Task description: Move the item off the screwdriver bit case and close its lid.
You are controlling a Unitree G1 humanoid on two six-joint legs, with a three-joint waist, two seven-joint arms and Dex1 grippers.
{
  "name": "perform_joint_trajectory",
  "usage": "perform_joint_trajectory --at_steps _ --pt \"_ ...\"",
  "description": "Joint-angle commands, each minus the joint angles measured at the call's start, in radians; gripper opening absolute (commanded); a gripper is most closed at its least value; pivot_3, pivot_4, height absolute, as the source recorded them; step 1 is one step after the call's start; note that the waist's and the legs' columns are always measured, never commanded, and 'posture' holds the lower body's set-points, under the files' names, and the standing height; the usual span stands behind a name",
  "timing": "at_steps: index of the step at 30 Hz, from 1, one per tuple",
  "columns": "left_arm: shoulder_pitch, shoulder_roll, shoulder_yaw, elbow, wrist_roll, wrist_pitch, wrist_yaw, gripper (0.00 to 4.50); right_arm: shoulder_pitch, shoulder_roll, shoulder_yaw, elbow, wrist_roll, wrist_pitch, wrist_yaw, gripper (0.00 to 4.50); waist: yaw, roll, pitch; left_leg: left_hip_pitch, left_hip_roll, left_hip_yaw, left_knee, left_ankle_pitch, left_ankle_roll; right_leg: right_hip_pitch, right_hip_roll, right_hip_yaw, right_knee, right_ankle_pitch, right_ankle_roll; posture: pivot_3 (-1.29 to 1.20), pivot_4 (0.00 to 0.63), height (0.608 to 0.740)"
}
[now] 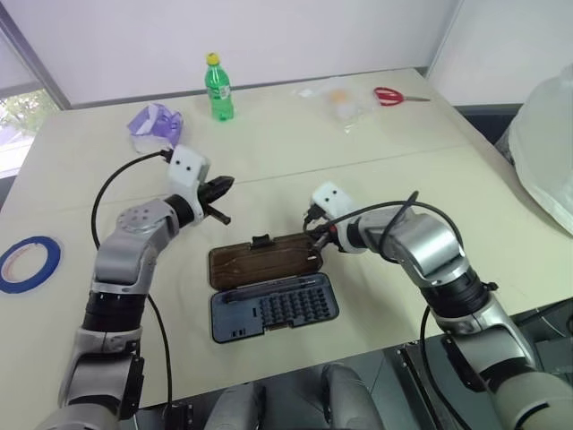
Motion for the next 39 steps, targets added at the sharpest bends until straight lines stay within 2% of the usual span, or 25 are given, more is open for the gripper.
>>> perform_joint_trajectory --at_steps 1,3,5,8,10,14,17,20,22,25,31,36,39 --pt "0.0 0.009 0.013 -0.039 -0.012 -0.025 -0.025 0.0 -0.005 -0.005 -0.036 -0.022 0.001 -0.037 -0.002 2.44 0.0 0.0 0.0 0.0 0.0 0.0 0.0 0.0 0.0 0.0 0.0 0.0 0.0 0.0 0.0 0.0 0.15 0.74" --pt "0.006 0.011 0.017 -0.052 -0.028 -0.017 -0.045 0.0 -0.007 -0.005 -0.053 -0.018 -0.001 -0.047 -0.007 3.62 0.001 0.0 0.0 0.0 0.0 0.0 0.0 0.0 0.0 0.0 0.0 0.0 0.0 0.0 0.0 0.0 0.15 0.74" --pt "0.02 0.025 0.025 -0.081 -0.057 -0.009 -0.088 0.0 -0.004 -0.007 -0.086 -0.03 0.006 -0.07 -0.006 4.46 0.001 0.0 0.0 0.0 0.0 0.0 0.0 0.0 0.0 0.0 0.0 0.0 0.0 0.0 0.0 0.0 0.15 0.74" --pt "0.054 0.06 0.045 -0.139 -0.126 0.016 -0.167 0.0 0.012 0.001 -0.164 -0.069 0.046 -0.146 0.025 4.46 0.0 0.0 0.0 0.0 0.0 0.0 0.0 0.0 0.0 0.0 0.0 0.0 0.0 0.0 0.0 0.0 0.15 0.74" --pt "0.078 0.09 0.052 -0.179 -0.177 0.044 -0.219 0.0 0.012 0.008 -0.199 -0.077 0.068 -0.131 0.028 4.46 0.0 0.0 0.0 0.0 0.0 0.0 0.0 0.0 0.0 0.0 0.0 0.0 0.0 0.0 0.0 0.0 0.15 0.74" --pt "0.195 0.21 0.043 -0.324 -0.313 0.116 -0.403 0.0 0.012 0.022 -0.258 -0.06 0.094 -0.202 0.038 4.46 -0.003 0.001 0.001 0.0 0.001 0.0 -0.001 0.0 0.0 -0.001 0.0 0.0 0.0 0.0 0.0 0.0 0.15 0.74" --pt "0.287 0.277 0.036 -0.377 -0.354 0.122 -0.484 0.0 0.019 -0.005 -0.229 -0.028 0.057 -0.295 0.047 4.46 0.0 0.001 0.001 0.0 0.002 0.0 -0.001 0.0 0.0 -0.001 0.0 0.0 0.0 0.0 0.0 0.0 0.15 0.74" --pt "0.378 0.322 0.029 -0.408 -0.372 0.118 -0.539 0.0 0.034 -0.063 -0.149 0.006 -0.024 -0.416 0.07 4.46 0.005 0.001 0.001 0.0 0.001 0.001 0.0 0.0 0.0 0.0 0.0 0.001 -0.001 0.0 0.0 0.0 0.15 0.74" --pt "0.432 0.345 0.015 -0.415 -0.354 0.095 -0.563 0.0 0.034 -0.083 -0.11 0.026 -0.05 -0.44 0.085 4.46 0.006 0.001 0.001 0.0 0.001 0.001 0.0 0.0 0.0 0.0 0.0 0.001 -0.002 0.0 0.0 0.0 0.15 0.74" --pt "0.515 0.372 -0.019 -0.42 -0.3 0.032 -0.594 0.0 0.02 -0.101 -0.063 0.035 -0.039 -0.37 0.138 4.46 0.003 0.002 0.001 0.0 0.001 0.002 -0.001 0.0 0.0 0.0 0.0 0.001 -0.003 0.0 0.0 0.0 0.15 0.74" --pt "0.602 0.361 -0.064 -0.415 -0.254 -0.025 -0.59 0.0 0.02 -0.129 0.0 0.031 -0.085 -0.427 0.19 4.46 0.007 0.002 0.002 0.0 0.002 0.002 -0.001 0.0 0.0 0.0 0.0 0.001 -0.005 0.0 0.0 0.0 0.15 0.74" --pt "0.617 0.329 -0.141 -0.346 -0.137 -0.123 -0.555 0.0 -0.011 -0.142 0.052 0.087 -0.153 -0.558 0.251 4.46 0.012 0.002 0.002 0.0 0.001 0.002 -0.001 0.0 0.001 0.001 0.0 0.001 -0.007 0.0 0.0 0.0 0.15 0.74" --pt "0.622 0.313 -0.149 -0.294 -0.102 -0.169 -0.548 0.0 -0.075 -0.146 0.112 0.166 -0.199 -0.693 0.352 4.46 0.013 0.002 0.002 0.0 0.002 0.003 -0.001 0.0 0.001 0.001 0.0 0.001 -0.007 0.0 0.0 0.0 0.15 0.74"
